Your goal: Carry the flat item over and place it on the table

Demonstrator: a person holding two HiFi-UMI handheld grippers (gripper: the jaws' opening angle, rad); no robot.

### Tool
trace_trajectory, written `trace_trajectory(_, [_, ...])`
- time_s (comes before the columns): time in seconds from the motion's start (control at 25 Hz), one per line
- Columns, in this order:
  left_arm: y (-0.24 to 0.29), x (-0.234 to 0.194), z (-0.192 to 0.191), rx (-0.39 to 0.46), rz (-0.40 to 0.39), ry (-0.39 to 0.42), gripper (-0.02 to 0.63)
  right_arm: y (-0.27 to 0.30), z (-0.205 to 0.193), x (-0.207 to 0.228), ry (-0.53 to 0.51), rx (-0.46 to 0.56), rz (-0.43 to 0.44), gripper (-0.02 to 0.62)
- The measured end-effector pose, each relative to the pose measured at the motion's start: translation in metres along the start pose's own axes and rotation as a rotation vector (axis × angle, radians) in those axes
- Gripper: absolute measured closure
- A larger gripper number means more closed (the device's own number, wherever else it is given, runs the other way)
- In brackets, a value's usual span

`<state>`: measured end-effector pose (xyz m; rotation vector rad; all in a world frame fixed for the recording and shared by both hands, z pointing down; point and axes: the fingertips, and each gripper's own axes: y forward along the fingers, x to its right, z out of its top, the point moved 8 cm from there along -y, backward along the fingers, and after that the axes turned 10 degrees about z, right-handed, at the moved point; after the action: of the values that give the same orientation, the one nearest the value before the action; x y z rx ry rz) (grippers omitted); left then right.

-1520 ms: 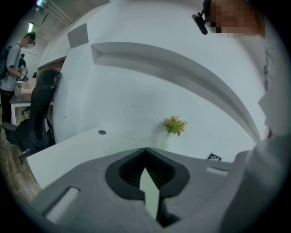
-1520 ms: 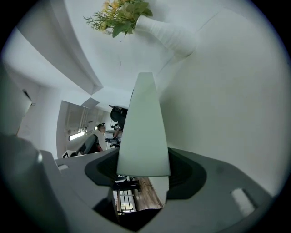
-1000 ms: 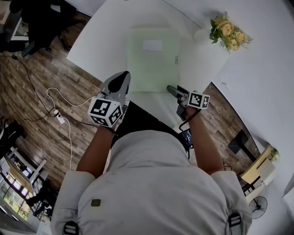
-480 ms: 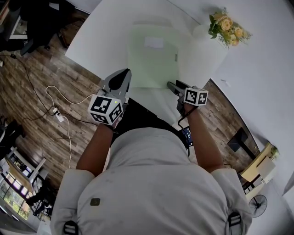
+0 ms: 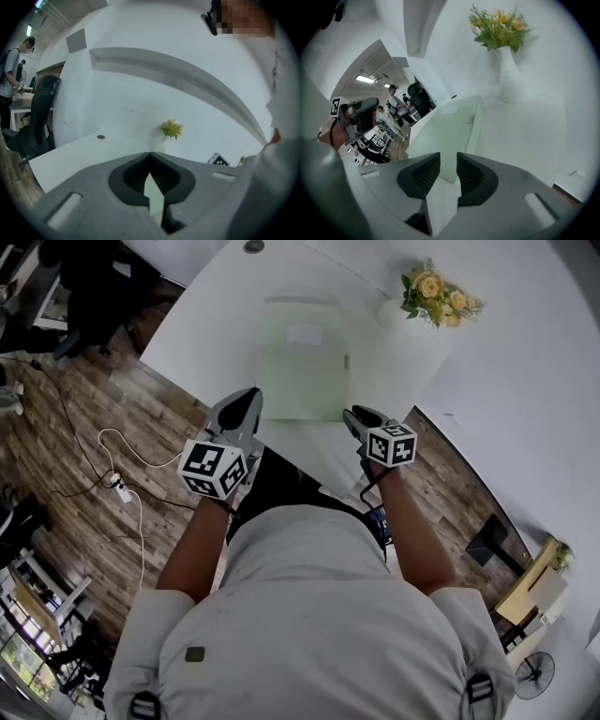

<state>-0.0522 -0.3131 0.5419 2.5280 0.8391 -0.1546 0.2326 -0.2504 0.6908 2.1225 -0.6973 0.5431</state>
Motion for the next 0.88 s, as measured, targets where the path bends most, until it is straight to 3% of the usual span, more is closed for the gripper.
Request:
trace_trajectory(0.4, [-0.045,0.048,0.024,0.110,0.017,0.056,0.606,-0.070,0.034,-0.062,-0.256,0.132,0.070,0.585])
trace_trajectory(0.64, [-0.081,0.072,0.029,0.169,0.034,0.051,0.606,-0.124,0.043,-0.105,-0.344,0.242,0.110,0.588])
trace_trajectory(0.88, [-0.109,0.101,0.045,0.222,0.017,0.109,0.606,-0.173,0.057,-0.151,-0.405,0.367,0.173,0.588])
